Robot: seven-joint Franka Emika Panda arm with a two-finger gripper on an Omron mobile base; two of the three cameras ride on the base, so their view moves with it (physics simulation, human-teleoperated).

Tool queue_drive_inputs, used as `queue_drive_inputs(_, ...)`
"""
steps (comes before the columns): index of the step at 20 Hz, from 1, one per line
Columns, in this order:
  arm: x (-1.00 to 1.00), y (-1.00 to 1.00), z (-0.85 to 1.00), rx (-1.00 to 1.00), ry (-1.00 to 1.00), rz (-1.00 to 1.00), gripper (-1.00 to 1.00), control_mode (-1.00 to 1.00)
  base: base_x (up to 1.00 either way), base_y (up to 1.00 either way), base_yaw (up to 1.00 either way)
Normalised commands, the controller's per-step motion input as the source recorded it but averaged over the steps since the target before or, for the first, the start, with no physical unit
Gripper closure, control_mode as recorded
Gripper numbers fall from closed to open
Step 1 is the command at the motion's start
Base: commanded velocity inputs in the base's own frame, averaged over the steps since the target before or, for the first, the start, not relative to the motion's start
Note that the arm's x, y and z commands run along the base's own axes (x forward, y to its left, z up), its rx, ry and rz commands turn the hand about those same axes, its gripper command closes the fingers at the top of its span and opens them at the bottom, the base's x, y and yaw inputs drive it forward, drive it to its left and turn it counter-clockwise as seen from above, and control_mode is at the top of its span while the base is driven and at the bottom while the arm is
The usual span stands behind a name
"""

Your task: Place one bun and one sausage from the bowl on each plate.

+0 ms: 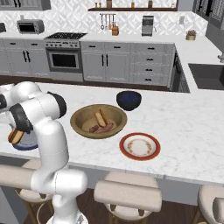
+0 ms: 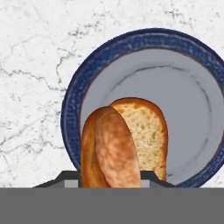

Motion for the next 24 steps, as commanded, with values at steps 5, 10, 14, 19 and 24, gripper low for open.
queue_drive_inputs(5,0.0,0.0,-0.26,0.0,0.0,0.0,1.0,-1.0,0.0,0.0,0.0)
queue_drive_inputs(10,0.01,0.0,-0.1,0.0,-0.01,0.0,1.0,-1.0,0.0,0.0,0.0)
queue_drive_inputs(14,0.01,0.0,-0.08,0.0,-0.02,0.0,1.0,-1.0,0.0,0.0,0.0)
queue_drive_inputs(19,0.04,0.0,-0.08,0.0,-0.01,0.0,1.0,-1.0,0.0,0.0,0.0)
queue_drive_inputs(24,0.02,0.0,-0.06,0.0,0.0,0.0,-1.0,-1.0,0.0,0.0,0.0)
